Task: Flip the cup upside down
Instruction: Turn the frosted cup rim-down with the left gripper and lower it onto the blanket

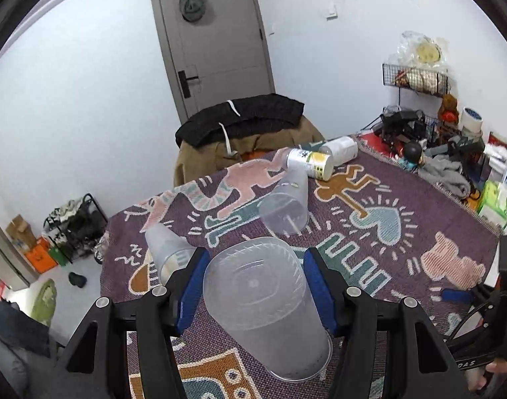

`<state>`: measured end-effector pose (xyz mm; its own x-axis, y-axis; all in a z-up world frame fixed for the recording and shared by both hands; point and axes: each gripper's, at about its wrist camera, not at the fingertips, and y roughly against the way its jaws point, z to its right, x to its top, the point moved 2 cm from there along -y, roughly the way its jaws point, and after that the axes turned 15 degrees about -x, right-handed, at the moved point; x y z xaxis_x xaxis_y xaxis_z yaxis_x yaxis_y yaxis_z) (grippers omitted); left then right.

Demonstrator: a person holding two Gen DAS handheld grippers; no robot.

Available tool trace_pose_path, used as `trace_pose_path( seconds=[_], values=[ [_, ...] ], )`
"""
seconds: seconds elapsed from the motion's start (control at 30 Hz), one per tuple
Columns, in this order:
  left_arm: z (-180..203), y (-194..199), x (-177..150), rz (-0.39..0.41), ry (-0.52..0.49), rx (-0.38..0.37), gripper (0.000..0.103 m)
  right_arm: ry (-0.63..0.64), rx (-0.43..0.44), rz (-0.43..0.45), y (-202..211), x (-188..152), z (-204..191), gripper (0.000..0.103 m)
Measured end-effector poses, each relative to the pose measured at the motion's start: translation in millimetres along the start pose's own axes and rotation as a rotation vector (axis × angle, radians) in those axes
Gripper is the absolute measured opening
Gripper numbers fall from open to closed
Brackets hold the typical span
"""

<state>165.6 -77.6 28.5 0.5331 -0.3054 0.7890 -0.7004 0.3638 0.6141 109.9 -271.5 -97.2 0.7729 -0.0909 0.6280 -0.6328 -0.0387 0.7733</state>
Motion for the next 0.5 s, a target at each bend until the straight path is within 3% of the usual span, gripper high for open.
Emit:
trace_pose_path(
  seconds=[0.17, 0.23, 0.3, 0.5],
  values=[
    [10, 1, -7, 0.037, -0.042, 0.007, 0.063, 0.007, 0.013, 0.010, 0, 0, -2, 0.097],
    [13, 3, -10, 0.060, -0.047, 0.004, 0.082, 0.016, 0.017, 0.025, 2, 1, -4, 0.097],
    [15, 9, -12, 0.101, -0.055, 0.008, 0.093, 0.028, 0.020, 0.049, 7, 3, -6, 0.097],
    [16, 28, -17, 0.198, -0.061, 0.045, 0.099, 0.022, 0.030, 0.139, 24, 7, -6, 0.097]
  ],
)
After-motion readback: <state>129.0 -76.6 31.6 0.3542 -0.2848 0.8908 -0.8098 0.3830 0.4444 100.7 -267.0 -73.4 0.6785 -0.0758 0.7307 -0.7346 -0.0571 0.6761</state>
